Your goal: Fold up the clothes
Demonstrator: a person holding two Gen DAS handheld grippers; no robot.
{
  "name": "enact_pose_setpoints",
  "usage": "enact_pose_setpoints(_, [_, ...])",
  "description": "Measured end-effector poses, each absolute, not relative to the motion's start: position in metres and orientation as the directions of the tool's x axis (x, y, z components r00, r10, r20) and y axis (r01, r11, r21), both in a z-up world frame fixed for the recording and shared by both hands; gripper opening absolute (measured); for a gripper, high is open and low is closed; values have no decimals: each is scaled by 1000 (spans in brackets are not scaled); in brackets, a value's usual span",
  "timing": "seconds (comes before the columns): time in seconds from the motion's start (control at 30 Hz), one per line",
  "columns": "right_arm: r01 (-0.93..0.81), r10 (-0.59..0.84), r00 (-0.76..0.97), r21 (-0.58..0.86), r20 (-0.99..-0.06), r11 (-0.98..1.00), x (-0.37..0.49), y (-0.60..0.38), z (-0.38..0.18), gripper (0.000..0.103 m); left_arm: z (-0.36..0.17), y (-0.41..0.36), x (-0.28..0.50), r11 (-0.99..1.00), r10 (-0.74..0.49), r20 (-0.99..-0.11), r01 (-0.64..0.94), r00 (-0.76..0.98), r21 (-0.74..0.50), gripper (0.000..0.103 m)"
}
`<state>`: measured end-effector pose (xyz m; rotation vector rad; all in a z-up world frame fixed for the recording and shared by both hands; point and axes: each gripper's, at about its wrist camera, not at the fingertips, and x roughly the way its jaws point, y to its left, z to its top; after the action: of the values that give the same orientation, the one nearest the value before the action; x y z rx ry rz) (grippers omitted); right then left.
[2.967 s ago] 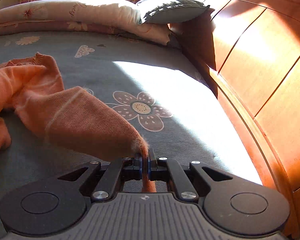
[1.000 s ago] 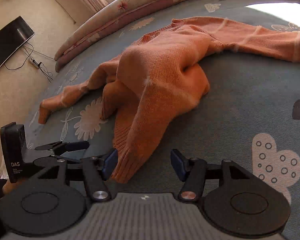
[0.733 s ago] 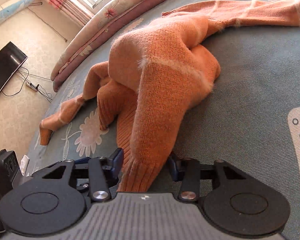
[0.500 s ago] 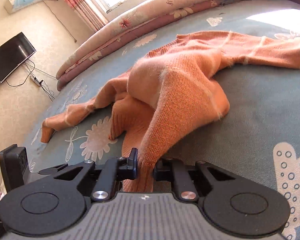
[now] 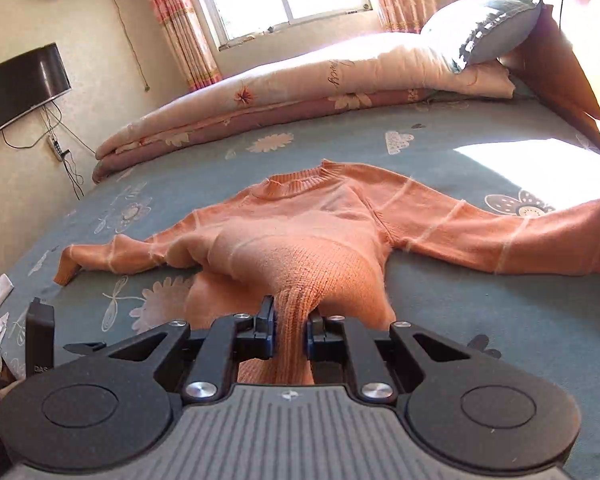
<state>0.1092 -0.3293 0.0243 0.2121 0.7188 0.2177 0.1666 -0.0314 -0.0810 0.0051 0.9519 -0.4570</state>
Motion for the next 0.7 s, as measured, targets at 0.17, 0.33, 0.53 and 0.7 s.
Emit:
enact_pose_setpoints(0.17, [-52,79,674,60,-735,997,108,-325,-14,33,-79,-32,163,904,-362,-792,394,492,-169,102])
enact_pose_setpoints(0.33, [-67,-16,710,-90,-704,994,94,-311,-4,43,-73,-28,160,906,-346,-794,397,500,-145,102])
enact_pose_setpoints(0.53, [-131,-104,760,-308,-642,942,81,-280,16,55,-62,-15,165,920,-341,-790,355,510,-168,102])
enact_pose_setpoints(0.7, [-355,70,781,-347,-621,868,74,-234,24,55,-57,-1,173,936,-317,-798,306,512,-175,102])
